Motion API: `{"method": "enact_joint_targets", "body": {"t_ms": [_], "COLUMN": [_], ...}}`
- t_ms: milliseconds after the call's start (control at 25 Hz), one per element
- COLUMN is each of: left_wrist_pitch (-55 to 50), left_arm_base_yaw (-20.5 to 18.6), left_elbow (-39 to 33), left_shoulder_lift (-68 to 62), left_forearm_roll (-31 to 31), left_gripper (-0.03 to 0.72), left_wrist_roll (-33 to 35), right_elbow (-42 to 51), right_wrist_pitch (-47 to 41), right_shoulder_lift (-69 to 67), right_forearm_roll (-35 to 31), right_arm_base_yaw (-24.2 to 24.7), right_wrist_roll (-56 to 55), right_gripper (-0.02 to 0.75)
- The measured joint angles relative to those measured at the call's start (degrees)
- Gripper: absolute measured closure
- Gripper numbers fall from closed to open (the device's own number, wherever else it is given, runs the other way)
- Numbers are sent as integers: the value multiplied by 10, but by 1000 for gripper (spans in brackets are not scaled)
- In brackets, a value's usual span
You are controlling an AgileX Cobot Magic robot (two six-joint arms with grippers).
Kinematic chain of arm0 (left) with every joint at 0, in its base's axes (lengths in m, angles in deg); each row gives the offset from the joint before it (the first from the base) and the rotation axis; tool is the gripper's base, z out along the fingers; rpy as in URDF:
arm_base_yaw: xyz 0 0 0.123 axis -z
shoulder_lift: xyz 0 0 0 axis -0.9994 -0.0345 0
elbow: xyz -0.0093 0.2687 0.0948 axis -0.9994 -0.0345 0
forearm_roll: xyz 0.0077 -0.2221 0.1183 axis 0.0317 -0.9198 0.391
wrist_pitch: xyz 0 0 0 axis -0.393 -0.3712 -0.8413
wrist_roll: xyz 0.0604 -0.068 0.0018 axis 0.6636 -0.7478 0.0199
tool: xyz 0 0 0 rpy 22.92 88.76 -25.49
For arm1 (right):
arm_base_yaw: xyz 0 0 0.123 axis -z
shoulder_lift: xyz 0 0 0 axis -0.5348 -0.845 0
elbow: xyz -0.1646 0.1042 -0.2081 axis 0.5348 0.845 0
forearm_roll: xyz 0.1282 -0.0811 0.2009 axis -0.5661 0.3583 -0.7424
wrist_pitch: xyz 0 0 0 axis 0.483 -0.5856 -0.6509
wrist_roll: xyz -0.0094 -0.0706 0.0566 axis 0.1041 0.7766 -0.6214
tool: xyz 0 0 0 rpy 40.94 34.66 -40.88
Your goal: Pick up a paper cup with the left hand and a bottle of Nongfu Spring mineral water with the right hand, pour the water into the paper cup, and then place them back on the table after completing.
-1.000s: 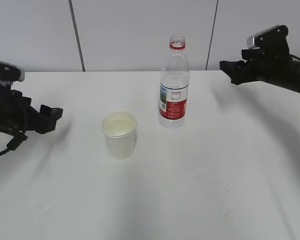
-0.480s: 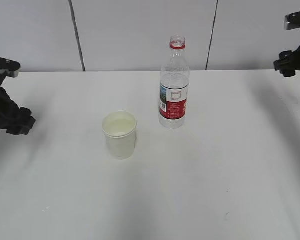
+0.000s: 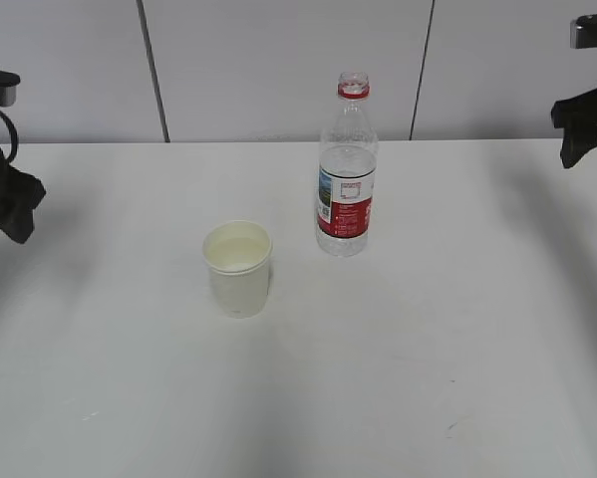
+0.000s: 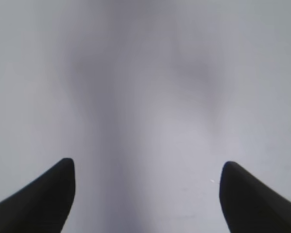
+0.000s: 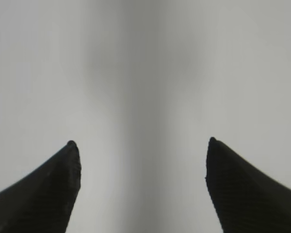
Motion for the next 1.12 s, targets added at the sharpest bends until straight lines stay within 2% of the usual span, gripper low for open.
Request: {"method": "enact_joint_targets", "body": {"t_ms": [120, 200, 400, 600, 880, 1120], "left_wrist_pitch": [-24, -36, -67, -112, -139, -156], "left_arm_base_yaw": [0, 0, 0, 0, 0, 0], "left_elbow": [19, 21, 21, 21, -10, -82], "left_shoulder_lift": [12, 26, 85, 142, 238, 341], "left_forearm_roll": [-60, -72, -107, -124, -147, -154], "left_gripper": [135, 135, 135, 135, 135, 135], "left_wrist_roll": [56, 69, 103, 108, 108, 108], "right_elbow": [-51, -81, -117, -119, -56, 68], "right_wrist_pitch": [-89, -126, -141, -145, -149, -150], "right_shoulder_lift": [0, 0, 13, 40, 143, 252], "right_forearm_roll": [-40, -75, -130, -151, -160, -165], "right_arm_base_yaw": [-1, -1, -1, -1, -1, -1], "right_wrist_roll": [43, 79, 121, 126, 127, 128], "right_gripper": [144, 144, 144, 144, 145, 145]}}
